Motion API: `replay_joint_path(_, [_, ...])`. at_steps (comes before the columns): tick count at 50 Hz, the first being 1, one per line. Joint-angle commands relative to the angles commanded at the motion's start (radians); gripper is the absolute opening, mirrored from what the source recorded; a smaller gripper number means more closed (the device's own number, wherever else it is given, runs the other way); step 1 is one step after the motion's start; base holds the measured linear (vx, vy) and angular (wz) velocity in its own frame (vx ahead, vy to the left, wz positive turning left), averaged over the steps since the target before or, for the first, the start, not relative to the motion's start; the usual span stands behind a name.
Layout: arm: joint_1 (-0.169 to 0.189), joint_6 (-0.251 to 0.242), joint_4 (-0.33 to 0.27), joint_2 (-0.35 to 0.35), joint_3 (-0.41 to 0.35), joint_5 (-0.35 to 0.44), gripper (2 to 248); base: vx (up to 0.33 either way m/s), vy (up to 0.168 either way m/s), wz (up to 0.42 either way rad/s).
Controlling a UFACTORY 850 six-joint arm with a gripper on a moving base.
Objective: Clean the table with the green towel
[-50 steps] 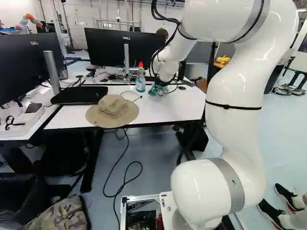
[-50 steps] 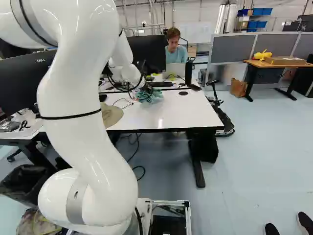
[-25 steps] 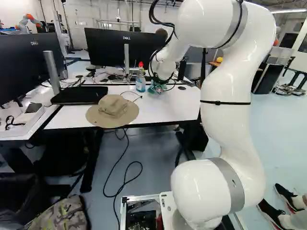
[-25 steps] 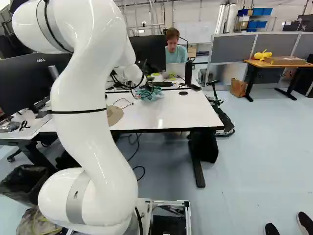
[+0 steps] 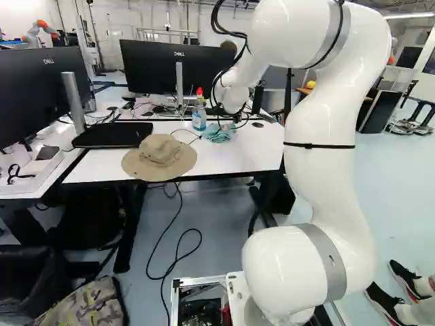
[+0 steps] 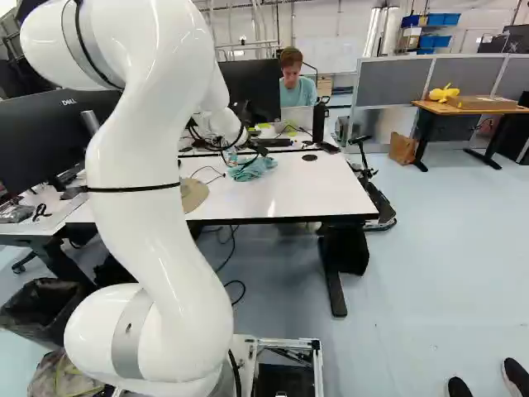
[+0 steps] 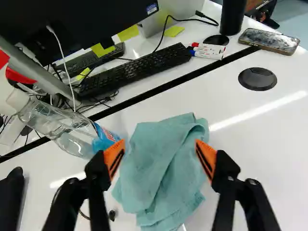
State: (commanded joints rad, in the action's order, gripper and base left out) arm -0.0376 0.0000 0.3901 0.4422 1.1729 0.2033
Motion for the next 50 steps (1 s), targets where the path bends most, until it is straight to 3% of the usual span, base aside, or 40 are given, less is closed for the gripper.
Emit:
replay_joint_path(1, [0.0, 0.0, 0.0, 0.0, 0.0, 0.0, 183, 0.0, 0.0, 0.0])
replay_joint_path(2, [0.0, 0.0, 0.0, -0.001, -0.001, 0.0, 220, 0.0, 0.0, 0.0])
replay_joint_path(6, [-0.001, 0.0, 0.0, -0.008, -0.011, 0.0, 220, 0.0, 0.0, 0.0])
replay_joint_path(7, [-0.002, 0.0, 0.0, -0.011, -0.014, 0.0, 247, 0.0, 0.0, 0.0])
replay_joint_path(50, [-0.014, 0.0, 0.0, -0.202, -0.245, 0.0, 247, 0.0, 0.0, 0.0])
